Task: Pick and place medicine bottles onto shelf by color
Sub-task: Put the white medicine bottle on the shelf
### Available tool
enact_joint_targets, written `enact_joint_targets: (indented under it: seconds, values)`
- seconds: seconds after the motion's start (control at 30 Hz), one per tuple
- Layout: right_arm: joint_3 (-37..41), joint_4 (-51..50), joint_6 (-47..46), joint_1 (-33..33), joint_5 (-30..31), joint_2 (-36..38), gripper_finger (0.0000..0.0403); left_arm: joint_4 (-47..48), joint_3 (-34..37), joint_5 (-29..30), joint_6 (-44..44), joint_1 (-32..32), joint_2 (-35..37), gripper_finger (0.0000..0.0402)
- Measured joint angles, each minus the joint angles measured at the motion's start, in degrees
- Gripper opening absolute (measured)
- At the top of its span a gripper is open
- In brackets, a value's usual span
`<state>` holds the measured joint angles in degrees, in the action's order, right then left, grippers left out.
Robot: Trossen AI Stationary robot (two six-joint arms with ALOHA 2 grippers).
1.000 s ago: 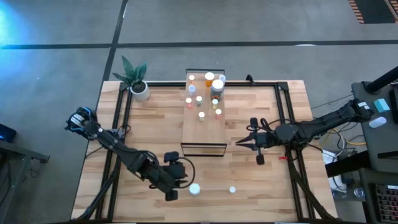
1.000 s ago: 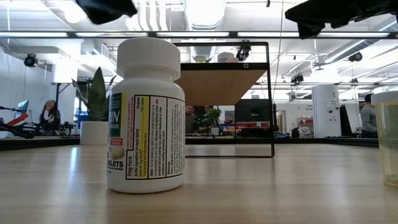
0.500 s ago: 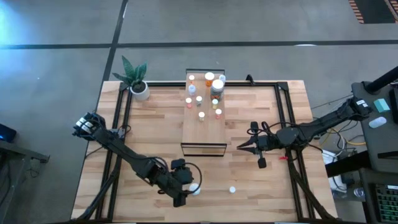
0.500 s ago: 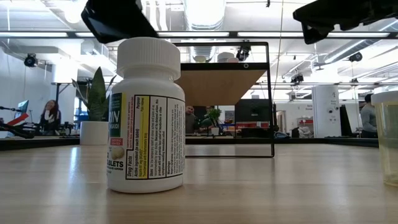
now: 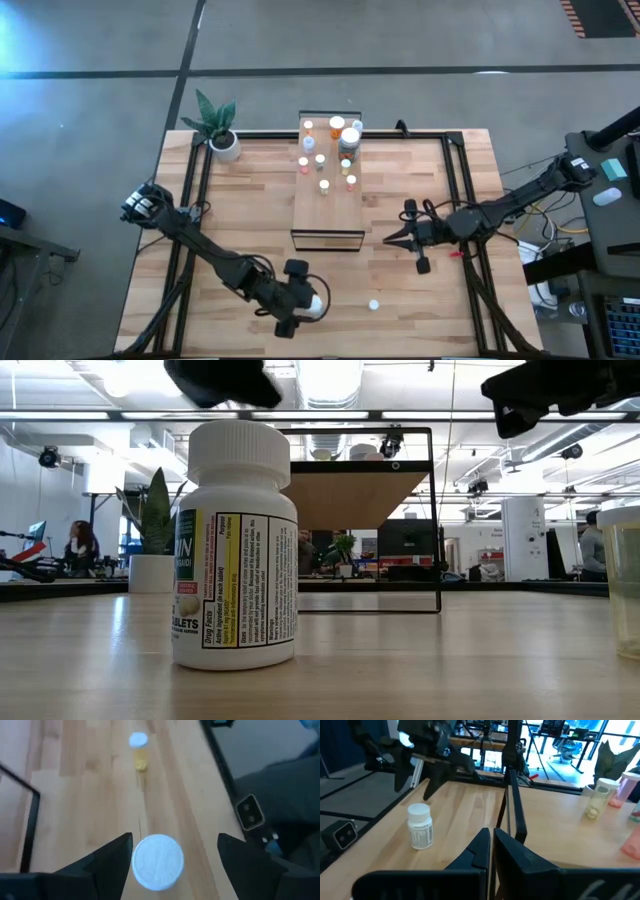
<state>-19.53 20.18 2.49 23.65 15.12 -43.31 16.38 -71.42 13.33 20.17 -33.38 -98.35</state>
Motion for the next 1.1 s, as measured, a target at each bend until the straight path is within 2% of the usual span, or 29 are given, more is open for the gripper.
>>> enact_joint_targets:
  seconds: [0.13, 0.37, 0.6, 0.8, 0.9, 1.1]
  values:
    - [-0.1, 0.1, -1.1, 0.1, 0.0, 0.0, 0.0013, 6.8, -2.4, -3.4, -6.3, 1.9, 0.0, 0.0275]
    - [-0.1, 0.3, -1.1, 0.1, 0.0, 0.0, 0.0013, 7.4, -4.9, -7.9, -19.0, 3.6, 0.0, 0.0275]
    - [-0.1, 0.3, -0.5, 0.1, 0.0, 0.0, 0.0013, 7.5, -4.8, -9.4, -23.0, 3.8, -2.6, 0.0275]
    - [-0.1, 0.3, -0.8, 0.1, 0.0, 0.0, 0.0013, 11.8, -8.9, -10.1, -25.7, 3.7, -6.6, 0.0275]
    - [-0.1, 0.3, -0.9, 0.1, 0.0, 0.0, 0.0013, 15.0, -9.8, -10.1, -25.8, 3.8, -7.3, 0.0275]
    - [-0.1, 0.2, -0.9, 0.1, 0.0, 0.0, 0.0013, 14.1, -9.2, -9.9, -27.0, 3.9, -7.5, 0.0274]
